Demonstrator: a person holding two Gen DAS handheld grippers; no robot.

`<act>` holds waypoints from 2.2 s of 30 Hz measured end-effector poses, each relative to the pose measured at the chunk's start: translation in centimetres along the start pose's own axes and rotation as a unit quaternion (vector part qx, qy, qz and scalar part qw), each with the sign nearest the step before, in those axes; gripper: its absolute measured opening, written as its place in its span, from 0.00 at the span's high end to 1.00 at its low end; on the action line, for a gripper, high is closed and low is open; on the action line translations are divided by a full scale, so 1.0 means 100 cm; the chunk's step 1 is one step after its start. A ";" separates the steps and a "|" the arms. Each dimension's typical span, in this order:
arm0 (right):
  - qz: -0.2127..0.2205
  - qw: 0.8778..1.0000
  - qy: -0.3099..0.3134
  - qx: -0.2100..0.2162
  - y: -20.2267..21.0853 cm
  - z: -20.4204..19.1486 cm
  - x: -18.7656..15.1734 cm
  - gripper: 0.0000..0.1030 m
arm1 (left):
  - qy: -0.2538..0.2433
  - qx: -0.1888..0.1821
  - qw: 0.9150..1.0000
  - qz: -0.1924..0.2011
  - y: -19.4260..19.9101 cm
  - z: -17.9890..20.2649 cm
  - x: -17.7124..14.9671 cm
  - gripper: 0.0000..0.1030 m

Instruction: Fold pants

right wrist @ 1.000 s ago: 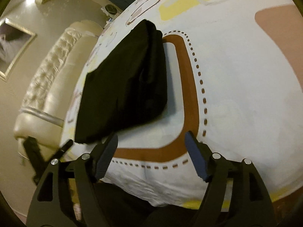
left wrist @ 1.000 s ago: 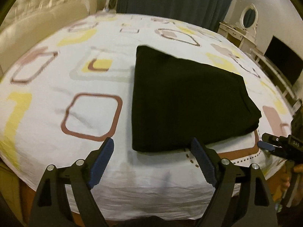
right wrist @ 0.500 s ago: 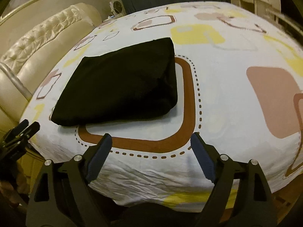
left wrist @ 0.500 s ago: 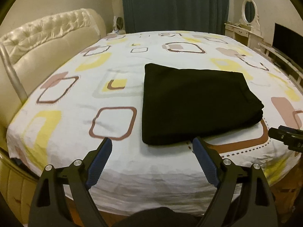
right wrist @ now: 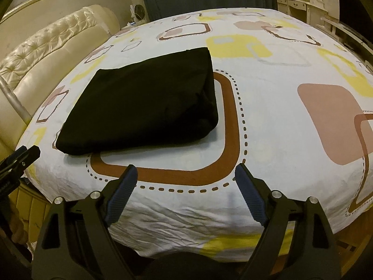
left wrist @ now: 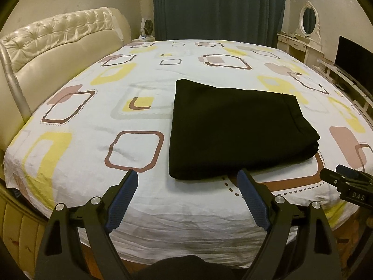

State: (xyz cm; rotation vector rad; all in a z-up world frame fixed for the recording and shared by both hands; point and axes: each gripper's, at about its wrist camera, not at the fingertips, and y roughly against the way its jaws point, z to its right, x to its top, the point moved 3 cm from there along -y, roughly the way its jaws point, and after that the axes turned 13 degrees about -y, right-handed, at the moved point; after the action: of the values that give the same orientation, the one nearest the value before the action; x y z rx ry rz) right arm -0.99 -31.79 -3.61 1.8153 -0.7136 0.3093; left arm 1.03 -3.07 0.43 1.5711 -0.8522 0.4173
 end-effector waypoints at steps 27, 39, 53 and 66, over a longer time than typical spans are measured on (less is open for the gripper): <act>0.004 1.000 -0.009 -0.003 -0.003 0.009 0.002 0.16 | 0.015 0.008 1.000 -0.008 -0.006 -0.003 -0.002 0.16; 0.000 1.000 -0.007 -0.003 -0.005 0.009 0.000 0.16 | 0.012 0.010 1.000 -0.003 -0.006 -0.003 -0.001 0.16; -0.005 1.000 -0.004 -0.002 -0.007 0.008 -0.004 0.16 | 0.000 0.023 1.000 -0.001 -0.004 -0.001 0.001 0.16; -0.009 1.000 0.000 0.000 -0.009 0.008 -0.004 0.16 | -0.003 0.026 1.000 0.005 -0.003 0.002 0.003 0.16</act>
State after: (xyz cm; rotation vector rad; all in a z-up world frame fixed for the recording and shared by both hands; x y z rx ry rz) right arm -0.83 -32.23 -4.78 1.8220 -0.6968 0.2969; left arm 1.43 -3.31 0.37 1.6175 -0.8590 0.4456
